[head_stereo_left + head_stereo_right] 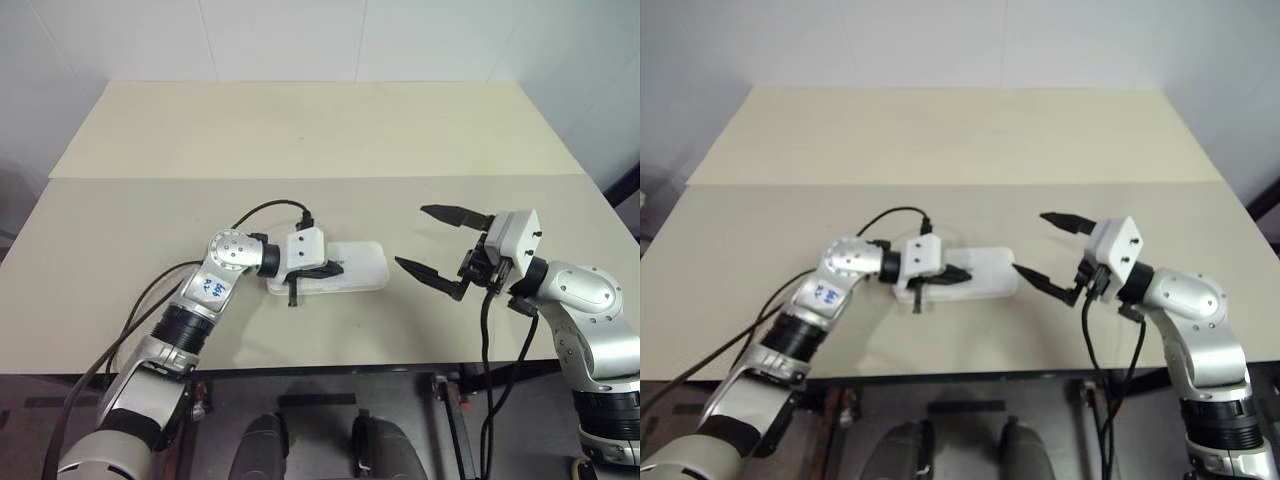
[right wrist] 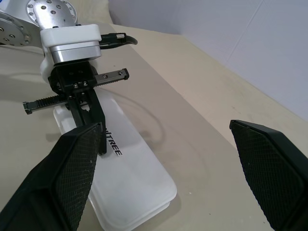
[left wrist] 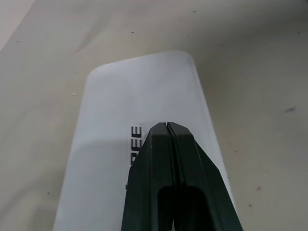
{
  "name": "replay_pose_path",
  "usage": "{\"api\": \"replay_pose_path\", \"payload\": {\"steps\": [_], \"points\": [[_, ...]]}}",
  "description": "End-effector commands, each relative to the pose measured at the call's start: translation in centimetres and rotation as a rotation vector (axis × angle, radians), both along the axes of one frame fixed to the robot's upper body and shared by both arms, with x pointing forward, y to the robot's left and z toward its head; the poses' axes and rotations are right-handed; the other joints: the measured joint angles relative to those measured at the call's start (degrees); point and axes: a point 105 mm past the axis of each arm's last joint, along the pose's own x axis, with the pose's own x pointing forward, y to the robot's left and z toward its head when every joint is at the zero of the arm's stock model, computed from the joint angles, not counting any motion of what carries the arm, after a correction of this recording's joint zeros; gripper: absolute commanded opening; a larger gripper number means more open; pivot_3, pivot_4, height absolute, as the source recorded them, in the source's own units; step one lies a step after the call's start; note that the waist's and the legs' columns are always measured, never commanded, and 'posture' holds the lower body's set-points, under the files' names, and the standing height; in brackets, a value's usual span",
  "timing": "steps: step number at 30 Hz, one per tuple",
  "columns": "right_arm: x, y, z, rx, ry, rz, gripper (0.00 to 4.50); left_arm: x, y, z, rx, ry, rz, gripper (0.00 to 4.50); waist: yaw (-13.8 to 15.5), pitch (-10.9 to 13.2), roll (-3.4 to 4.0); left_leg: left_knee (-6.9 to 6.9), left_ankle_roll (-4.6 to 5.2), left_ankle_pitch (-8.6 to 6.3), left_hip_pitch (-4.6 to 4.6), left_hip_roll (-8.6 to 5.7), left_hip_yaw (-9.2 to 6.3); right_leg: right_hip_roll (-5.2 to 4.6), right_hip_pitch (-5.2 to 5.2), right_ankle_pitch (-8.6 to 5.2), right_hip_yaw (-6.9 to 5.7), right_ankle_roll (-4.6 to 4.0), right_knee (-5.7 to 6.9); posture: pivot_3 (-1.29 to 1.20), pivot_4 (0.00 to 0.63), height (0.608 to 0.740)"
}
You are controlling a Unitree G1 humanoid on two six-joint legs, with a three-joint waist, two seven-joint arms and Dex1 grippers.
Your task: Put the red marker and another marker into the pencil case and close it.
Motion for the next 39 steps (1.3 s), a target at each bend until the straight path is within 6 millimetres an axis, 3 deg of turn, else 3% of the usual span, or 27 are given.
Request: {"api": "replay_pose_path", "payload": {"steps": [1,4,8,15,19,22,35,39], "points": [[-0.3,0.2,1.6,0.024,-0.056,0.015,4.5,-0.8,1.6,-3.8,0.112,0.149,0.055,0.05,-0.1,-0.04,0.02,0.0,0.0,0.0,0.01,0.01,0.0,0.01,0.01,0.0,0.01,0.0,0.0,0.0,0.15,0.74],[-0.2,0.5,1.8,0.025,-0.06,0.026,4.5,-1.1,2.3,-5.1,0.096,0.237,0.119,0.05,-0.29,-0.33,0.02,0.0,0.01,-0.01,0.05,0.04,0.01,0.04,0.04,0.0,0.02,-0.02,0.0,0.0,0.15,0.74],[-0.1,0.6,1.9,0.026,-0.058,0.033,4.5,-1.0,2.5,-5.2,0.07,0.255,0.152,0.05,-0.46,-0.52,-0.02,-0.02,-0.02,-0.08,0.33,0.11,0.02,0.07,0.25,-0.04,0.05,-0.09,-0.01,0.0,0.15,0.74],[0.2,1.0,1.9,0.028,-0.054,0.055,4.5,0.0,2.2,-2.4,-0.114,0.241,0.199,0.05,-1.18,-0.53,-0.03,-0.27,-0.07,-0.1,0.8,0.16,0.07,0.06,0.6,-0.09,0.11,-0.21,-0.04,0.0,0.15,0.74],[0.7,1.5,1.8,0.026,-0.047,0.082,4.5,0.4,3.0,1.6,-0.312,0.173,0.188,0.05,-1.46,-0.52,-0.04,-0.31,-0.07,-0.1,0.72,0.16,0.1,0.05,0.48,-0.08,0.14,-0.2,-0.06,0.0,0.15,0.74],[1.0,1.4,1.6,0.025,-0.039,0.09,4.5,0.3,4.4,2.5,-0.346,0.14,0.209,0.05,-1.38,-0.52,-0.04,-0.45,-0.11,-0.07,0.51,0.15,0.19,0.08,0.16,-0.08,0.22,-0.2,-0.01,0.0,0.15,0.74],[1.5,0.6,0.3,0.028,0.018,0.096,4.5,-3.7,11.5,3.4,-0.422,0.073,0.249,4.39,-1.42,-0.49,-0.04,-0.58,-0.18,-0.13,0.45,0.2,0.27,0.1,0.07,-0.14,0.24,-0.19,-0.13,0.0,0.15,0.74],[1.1,-0.3,-0.5,0.015,0.048,0.088,4.5,-4.0,13.4,4.3,-0.432,-0.017,0.291,4.46,-1.44,-0.49,-0.03,-0.66,-0.2,-0.14,0.47,0.23,0.26,0.09,0.08,-0.17,0.23,-0.24,-0.17,0.0,0.15,0.74]]}}
